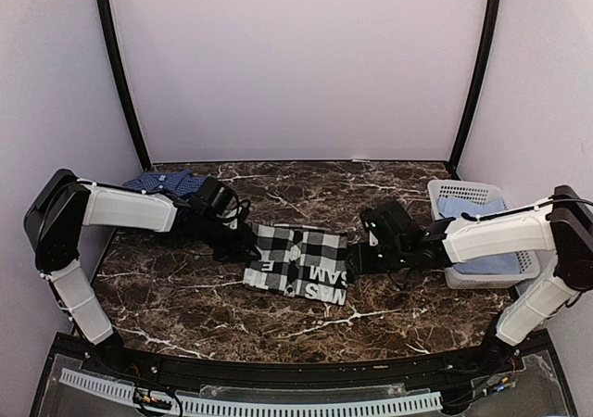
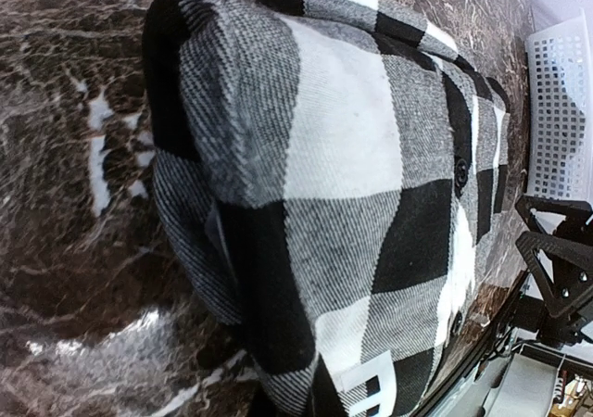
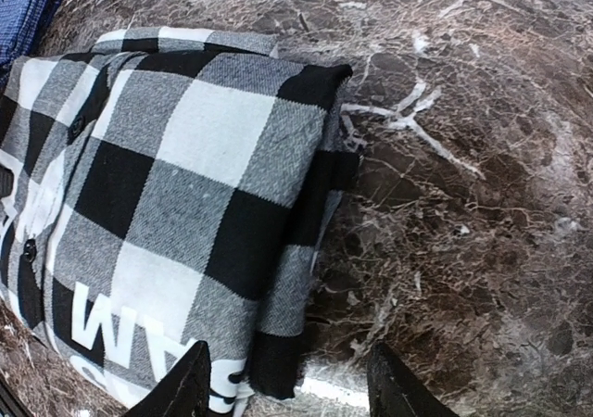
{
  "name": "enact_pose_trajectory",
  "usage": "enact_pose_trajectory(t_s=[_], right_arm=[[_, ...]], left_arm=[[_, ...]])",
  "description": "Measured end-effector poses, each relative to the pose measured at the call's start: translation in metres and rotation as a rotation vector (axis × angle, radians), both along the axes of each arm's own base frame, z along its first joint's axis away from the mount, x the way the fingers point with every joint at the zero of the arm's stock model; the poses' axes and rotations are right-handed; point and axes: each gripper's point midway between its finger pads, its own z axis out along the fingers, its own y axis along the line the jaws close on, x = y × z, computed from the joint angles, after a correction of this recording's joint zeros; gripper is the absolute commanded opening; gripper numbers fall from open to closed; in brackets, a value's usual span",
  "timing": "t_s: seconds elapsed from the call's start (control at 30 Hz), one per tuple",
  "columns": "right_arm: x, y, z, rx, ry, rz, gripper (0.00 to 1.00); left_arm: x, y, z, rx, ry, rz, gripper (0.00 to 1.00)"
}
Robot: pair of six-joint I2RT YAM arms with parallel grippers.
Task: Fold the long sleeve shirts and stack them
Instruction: Pick up the square-folded shirt from the center of the board, then turn over the square-folded shirt at the center of the board.
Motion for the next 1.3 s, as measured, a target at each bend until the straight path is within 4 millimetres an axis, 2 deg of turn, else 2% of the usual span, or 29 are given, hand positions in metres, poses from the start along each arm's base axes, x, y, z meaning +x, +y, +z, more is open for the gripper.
enact_pose_trajectory(t_s=[0.27, 0.5, 0.63, 0.77, 0.87, 1.03, 1.3], right_arm=[[0.002, 0.032, -0.008, 0.022, 0.039, 0.068, 0.49], [0.004, 0.059, -0.008, 0.028, 0.043, 0.116, 0.36], [0.001, 0.070, -0.009, 0.029, 0.049, 0.144, 0.24], [-0.002, 0.084, -0.016, 0.020, 0.064, 0.172, 0.16], [-0.007, 0.088, -0.025, 0.005, 0.086, 0.185, 0.12], [-0.007, 0.096, -0.040, -0.018, 0.117, 0.197, 0.11], [0.001, 0.142, -0.044, 0.026, 0.127, 0.250, 0.11]], left_arm=[[-0.015, 0.033, 0.025, 0.052, -0.037, -0.031, 0.00], [-0.021, 0.053, 0.039, 0.096, -0.056, -0.033, 0.00], [-0.025, 0.062, 0.045, 0.120, -0.063, -0.039, 0.00], [-0.022, 0.065, 0.053, 0.132, -0.077, -0.043, 0.00], [-0.021, 0.067, 0.057, 0.139, -0.082, -0.047, 0.00], [-0.016, 0.065, 0.069, 0.137, -0.106, -0.062, 0.00], [-0.007, 0.054, 0.102, 0.099, -0.174, -0.113, 0.00]])
